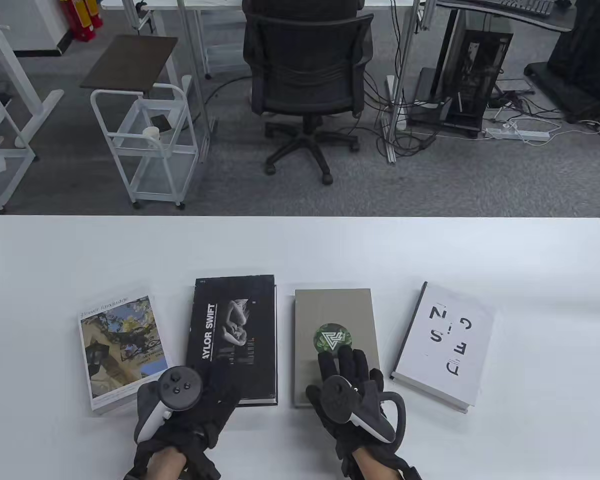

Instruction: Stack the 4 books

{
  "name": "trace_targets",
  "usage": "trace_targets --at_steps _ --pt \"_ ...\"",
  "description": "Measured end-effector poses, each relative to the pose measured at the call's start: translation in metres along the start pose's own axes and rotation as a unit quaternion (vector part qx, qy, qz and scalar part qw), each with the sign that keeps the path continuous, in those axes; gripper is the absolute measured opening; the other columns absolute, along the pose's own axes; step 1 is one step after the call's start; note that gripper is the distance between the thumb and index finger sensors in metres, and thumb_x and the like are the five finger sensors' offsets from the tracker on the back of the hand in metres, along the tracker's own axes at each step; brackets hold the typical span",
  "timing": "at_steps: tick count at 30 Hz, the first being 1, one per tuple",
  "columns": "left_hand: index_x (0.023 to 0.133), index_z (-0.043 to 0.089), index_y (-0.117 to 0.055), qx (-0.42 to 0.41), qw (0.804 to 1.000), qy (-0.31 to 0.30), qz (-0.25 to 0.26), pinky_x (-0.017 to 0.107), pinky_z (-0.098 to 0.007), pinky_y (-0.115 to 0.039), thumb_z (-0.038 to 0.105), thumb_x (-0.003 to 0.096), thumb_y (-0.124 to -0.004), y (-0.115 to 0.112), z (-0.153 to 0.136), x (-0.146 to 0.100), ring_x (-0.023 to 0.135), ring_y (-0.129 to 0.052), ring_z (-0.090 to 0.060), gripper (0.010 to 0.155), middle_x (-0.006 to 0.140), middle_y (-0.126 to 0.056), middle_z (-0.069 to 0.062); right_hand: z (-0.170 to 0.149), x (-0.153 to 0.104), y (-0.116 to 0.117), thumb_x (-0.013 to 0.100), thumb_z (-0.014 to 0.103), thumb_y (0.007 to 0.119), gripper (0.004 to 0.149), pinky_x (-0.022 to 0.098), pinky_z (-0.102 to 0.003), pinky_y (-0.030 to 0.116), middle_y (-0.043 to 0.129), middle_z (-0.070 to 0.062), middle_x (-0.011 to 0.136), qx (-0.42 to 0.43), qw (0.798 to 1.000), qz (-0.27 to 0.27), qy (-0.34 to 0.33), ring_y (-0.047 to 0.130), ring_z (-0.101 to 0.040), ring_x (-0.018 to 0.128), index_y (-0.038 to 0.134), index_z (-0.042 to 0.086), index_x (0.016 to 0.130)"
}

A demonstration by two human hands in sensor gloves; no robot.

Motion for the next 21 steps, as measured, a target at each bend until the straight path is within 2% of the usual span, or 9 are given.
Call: trace_targets --at_steps 21 --pt "0.11 0.036 -0.02 0.002 1.0 0.004 0.007 0.074 -0.061 -0.014 0.061 0.0487 -0.054 0.0034 -0.0019 -0.0013 0.104 -0.002 -0.038 0.075 0.112 -0.007 -0.007 -0.0017 0.0018 0.0007 0.064 0.057 0.058 0.07 0.075 -0.072 0.042 0.027 -0.024 0.119 0.006 1.0 -0.003 -0.001 0.029 -0.05 0.107 0.032 0.02 0.118"
Point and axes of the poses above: the tracker on the back of each hand, its own z axis roughly to the thumb side, its own x axis roughly from the wrist to the fingertips, y = z × x, the point moved 3 cm from there along x, roughly from the wrist to the fingertips
